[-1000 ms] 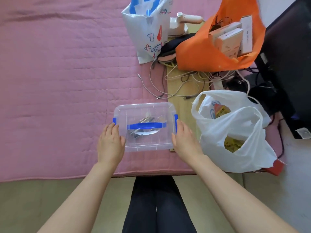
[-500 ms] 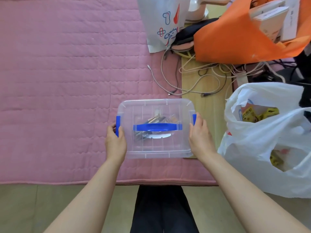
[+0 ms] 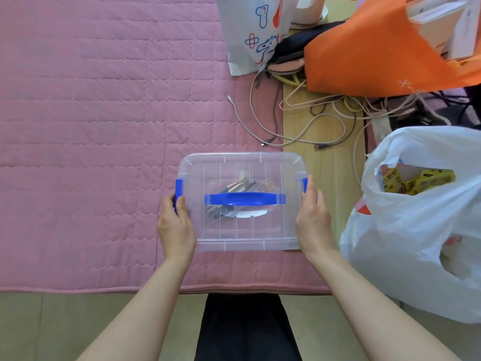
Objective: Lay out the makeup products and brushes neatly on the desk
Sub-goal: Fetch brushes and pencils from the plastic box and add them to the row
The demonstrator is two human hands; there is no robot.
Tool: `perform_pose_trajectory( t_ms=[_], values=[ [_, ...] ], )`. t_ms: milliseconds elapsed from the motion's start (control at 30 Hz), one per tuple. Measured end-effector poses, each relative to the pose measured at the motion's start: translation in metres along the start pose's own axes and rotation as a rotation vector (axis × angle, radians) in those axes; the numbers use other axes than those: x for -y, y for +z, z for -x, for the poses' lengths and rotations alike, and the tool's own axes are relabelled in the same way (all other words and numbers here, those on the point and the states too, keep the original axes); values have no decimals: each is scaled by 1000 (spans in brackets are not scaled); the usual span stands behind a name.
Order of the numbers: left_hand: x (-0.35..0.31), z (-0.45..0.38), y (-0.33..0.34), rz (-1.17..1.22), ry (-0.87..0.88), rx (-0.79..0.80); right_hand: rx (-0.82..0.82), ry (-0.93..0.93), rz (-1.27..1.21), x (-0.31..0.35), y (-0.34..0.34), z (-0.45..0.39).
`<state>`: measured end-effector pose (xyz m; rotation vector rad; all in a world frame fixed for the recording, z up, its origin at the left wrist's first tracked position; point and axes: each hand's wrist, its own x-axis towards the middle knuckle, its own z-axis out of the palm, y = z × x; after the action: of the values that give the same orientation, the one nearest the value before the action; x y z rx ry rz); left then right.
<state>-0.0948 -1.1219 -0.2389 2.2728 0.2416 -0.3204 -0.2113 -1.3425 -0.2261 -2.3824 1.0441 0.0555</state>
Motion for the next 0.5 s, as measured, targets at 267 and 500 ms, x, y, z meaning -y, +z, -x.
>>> perform_pose_trajectory(
  t_ms=[267,500],
  values=[
    [-3,-2,-1,0,-72,-27,-21,-23,12,-3,0,3],
    [-12,-2,-2,45,-135,-27,13,-28,-26,-6,-3,0]
  ],
)
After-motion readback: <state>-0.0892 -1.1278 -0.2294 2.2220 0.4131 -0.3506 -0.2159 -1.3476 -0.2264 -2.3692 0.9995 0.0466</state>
